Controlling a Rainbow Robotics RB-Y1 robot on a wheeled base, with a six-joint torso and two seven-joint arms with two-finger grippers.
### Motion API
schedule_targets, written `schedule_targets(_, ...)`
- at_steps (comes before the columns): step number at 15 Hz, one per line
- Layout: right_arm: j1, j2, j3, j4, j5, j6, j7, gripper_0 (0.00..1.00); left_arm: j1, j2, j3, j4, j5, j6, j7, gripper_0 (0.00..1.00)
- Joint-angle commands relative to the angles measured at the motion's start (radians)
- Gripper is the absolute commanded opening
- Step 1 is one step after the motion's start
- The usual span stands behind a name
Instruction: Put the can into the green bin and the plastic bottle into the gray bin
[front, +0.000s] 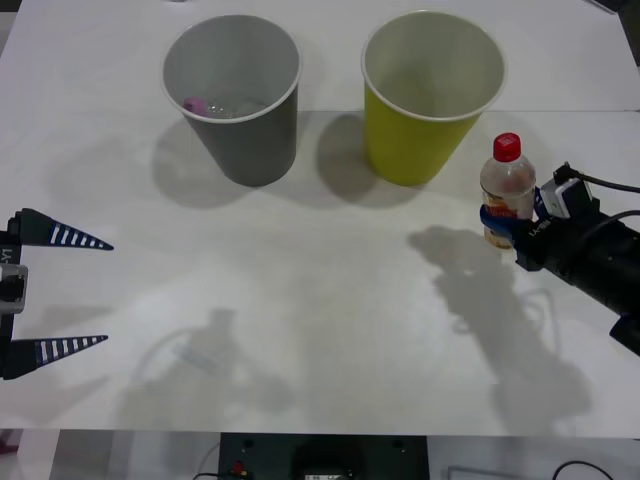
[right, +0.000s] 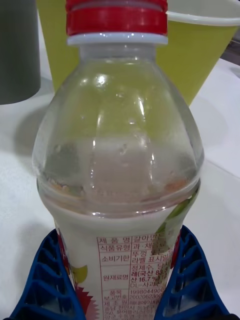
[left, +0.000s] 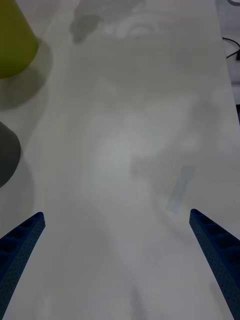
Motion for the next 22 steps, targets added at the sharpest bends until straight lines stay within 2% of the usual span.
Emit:
schedule_targets(1,0.081,0.003,-0.187,-0.094,-0.021,-0.276,-0.01,0.0,0.0,0.0,0.0,0.0,0.0,0.0,0.0,1.0)
schedule_targets(6,0.112,0.01,-0.382,-0.168,-0.142,-0.583,-0.056,0.0,0.0,0.0,0.0,0.0,0.0,0.0,0.0,1.0)
schedule_targets(9,0.103,0.039,-0.523,-0.228,-0.128,-0.783,-0.205,0.0,0.0,0.0,0.0,0.0,0.0,0.0,0.0,1.0)
schedule_targets(12,0.04,0.052,-0.589,-0.288,-0.104,-0.931,-0.378,0.0,0.0,0.0,0.0,0.0,0.0,0.0,0.0,1.0)
schedule_targets(16,-0.123,0.052,-0.591,-0.383,-0.003,-1.06,-0.66,0.0,0.0,0.0,0.0,0.0,0.0,0.0,0.0,1.0)
schedule_targets(19,-0.261,0.046,-0.54,-0.378,0.004,-1.117,-0.674,0.0,0.0,0.0,0.0,0.0,0.0,0.0,0.0,1.0)
schedule_targets(22,-0.427,0.033,-0.43,-0.348,0.016,-1.115,-0.674,0.0,0.0,0.0,0.0,0.0,0.0,0.0,0.0,1.0)
